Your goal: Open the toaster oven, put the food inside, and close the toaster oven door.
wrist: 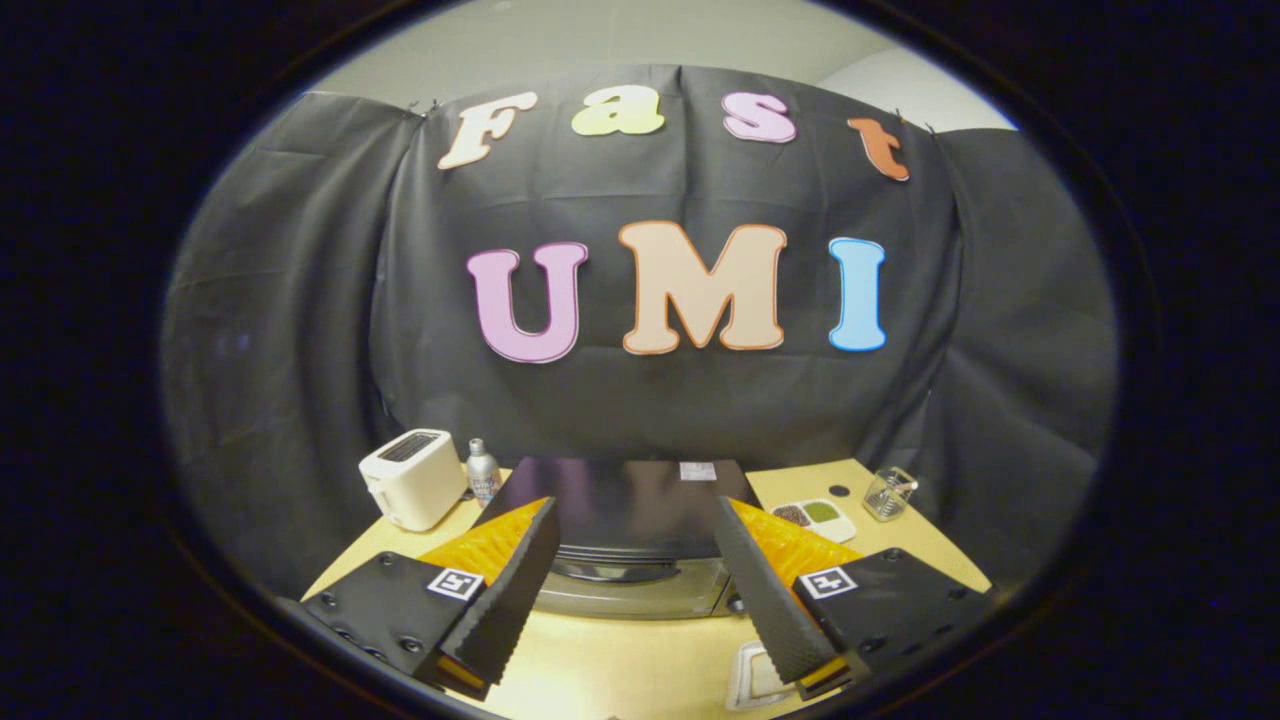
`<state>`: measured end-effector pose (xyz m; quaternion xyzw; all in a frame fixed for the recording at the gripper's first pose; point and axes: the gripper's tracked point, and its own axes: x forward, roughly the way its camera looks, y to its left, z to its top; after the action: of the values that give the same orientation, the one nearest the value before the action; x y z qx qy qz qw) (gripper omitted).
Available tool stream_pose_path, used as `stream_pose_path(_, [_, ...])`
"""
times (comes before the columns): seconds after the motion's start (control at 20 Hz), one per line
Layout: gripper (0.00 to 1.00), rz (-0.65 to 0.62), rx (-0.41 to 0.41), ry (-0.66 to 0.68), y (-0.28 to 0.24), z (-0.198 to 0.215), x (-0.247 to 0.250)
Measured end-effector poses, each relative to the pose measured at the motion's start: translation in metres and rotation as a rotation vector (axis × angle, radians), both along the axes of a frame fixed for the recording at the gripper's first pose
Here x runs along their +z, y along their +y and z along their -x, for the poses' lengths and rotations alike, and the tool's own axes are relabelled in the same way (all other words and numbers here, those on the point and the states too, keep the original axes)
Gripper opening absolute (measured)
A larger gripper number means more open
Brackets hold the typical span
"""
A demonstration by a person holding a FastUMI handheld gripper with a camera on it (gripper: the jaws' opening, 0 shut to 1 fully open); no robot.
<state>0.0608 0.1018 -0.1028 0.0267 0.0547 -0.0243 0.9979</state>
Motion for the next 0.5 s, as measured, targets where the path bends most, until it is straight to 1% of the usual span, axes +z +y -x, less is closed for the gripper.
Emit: stream_pose_path(0.5, [0.99,-0.083,-0.059,-0.021,0.025,-0.047,-0.078])
